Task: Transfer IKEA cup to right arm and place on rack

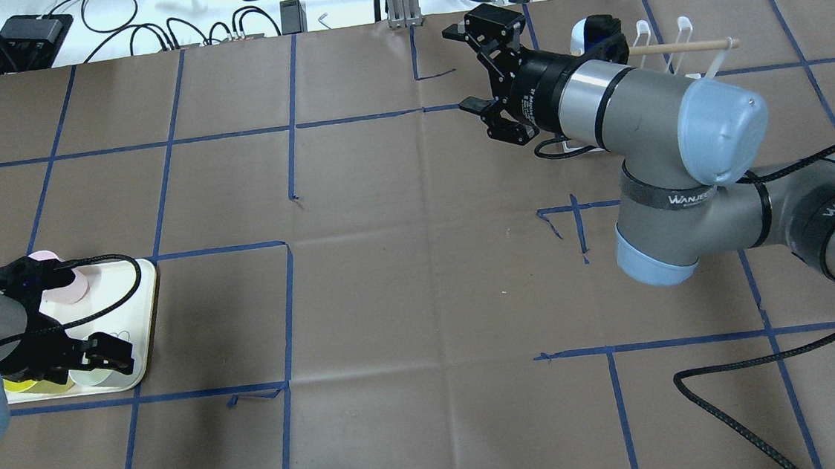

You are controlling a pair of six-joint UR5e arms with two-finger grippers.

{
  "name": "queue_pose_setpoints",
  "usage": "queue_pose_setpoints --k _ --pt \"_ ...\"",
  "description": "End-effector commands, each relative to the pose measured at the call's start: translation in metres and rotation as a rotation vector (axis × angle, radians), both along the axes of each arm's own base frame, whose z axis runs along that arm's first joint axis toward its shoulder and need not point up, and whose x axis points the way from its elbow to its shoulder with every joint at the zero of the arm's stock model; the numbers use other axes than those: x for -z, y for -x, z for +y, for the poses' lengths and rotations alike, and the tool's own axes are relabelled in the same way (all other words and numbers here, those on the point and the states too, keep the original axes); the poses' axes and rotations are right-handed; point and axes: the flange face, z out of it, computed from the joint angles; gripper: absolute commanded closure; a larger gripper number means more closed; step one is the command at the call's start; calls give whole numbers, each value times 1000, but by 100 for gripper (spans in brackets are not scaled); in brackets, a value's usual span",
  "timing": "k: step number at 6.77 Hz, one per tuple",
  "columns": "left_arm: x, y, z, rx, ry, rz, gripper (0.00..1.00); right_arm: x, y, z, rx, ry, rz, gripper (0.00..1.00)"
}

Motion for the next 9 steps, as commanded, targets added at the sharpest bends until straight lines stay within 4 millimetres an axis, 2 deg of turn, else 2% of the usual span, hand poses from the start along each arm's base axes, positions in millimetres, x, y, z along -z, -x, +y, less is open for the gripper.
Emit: queue_pose_setpoints --k 1,3,4,5,6,7,8,9 --pt "28 -8 -14 2 11 -4 1 3 2 -2 4 -6 0 0" --pt "33 -1 -23 18 53 32 1 3 2 -3 4 -6 0 0" --pt "48 -3 -24 18 16 51 1 7 3 -5 6 -15 0 0" --pt "52 -3 -25 23 2 53 7 9 3 -6 6 -18 1 0" --pt "48 -7 -26 23 -7 28 55 7 3 -7 6 -14 0 0" --pt "48 -12 -24 25 -38 -18 86 5 3 -8 6 -10 0 0" --pt "40 -13 -23 24 -24 -37 100 5 3 -8 6 -10 0 0" --pt "38 -12 -23 23 -16 -41 100 6 3 -8 6 -12 0 0"
